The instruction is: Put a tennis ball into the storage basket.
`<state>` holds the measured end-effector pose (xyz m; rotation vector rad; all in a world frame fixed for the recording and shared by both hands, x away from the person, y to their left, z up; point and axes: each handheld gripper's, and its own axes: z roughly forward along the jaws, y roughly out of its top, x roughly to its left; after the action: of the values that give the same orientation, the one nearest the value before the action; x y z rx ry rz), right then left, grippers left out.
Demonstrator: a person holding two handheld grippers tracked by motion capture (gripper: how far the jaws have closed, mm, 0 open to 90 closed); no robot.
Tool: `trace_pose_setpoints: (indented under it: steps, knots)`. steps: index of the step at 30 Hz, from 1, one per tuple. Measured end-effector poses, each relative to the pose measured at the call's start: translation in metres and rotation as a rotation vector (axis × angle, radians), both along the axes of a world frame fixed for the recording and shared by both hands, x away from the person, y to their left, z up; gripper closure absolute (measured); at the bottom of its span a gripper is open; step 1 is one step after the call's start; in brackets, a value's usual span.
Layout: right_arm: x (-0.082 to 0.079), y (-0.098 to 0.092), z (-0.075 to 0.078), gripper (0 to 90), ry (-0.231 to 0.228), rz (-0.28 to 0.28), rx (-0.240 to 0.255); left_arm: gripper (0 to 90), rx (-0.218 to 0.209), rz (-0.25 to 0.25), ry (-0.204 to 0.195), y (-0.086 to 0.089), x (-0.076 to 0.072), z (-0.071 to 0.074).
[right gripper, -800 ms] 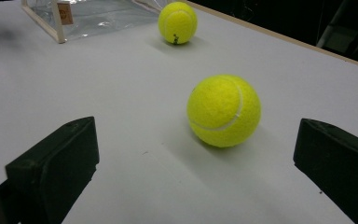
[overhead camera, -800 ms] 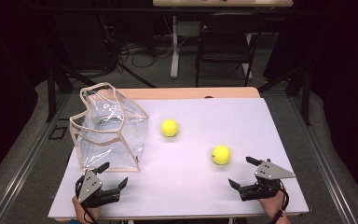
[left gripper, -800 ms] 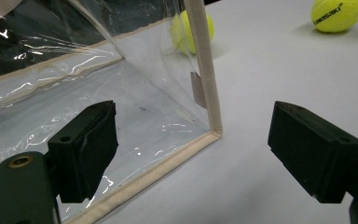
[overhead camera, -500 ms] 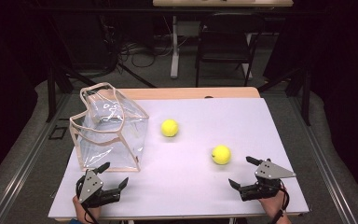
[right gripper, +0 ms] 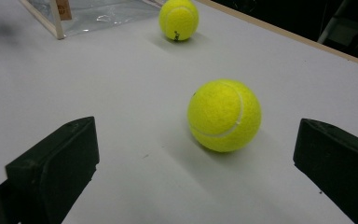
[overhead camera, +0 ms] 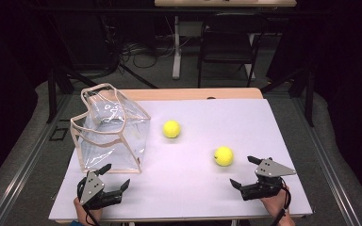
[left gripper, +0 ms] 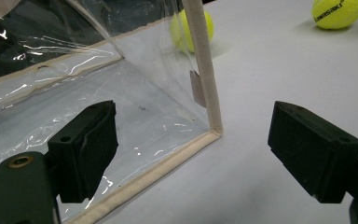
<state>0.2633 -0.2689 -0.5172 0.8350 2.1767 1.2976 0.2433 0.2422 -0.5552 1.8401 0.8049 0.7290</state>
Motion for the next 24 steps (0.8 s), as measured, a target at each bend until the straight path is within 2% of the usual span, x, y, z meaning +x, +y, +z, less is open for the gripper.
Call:
trace_pose_setpoints:
  steps: [24]
  knots:
    - [0.028, 0.012, 0.015, 0.1, 0.083, -0.023, -0.06, 15.9, 0.004, -0.003, 0.003, 0.0, 0.0, 0.0]
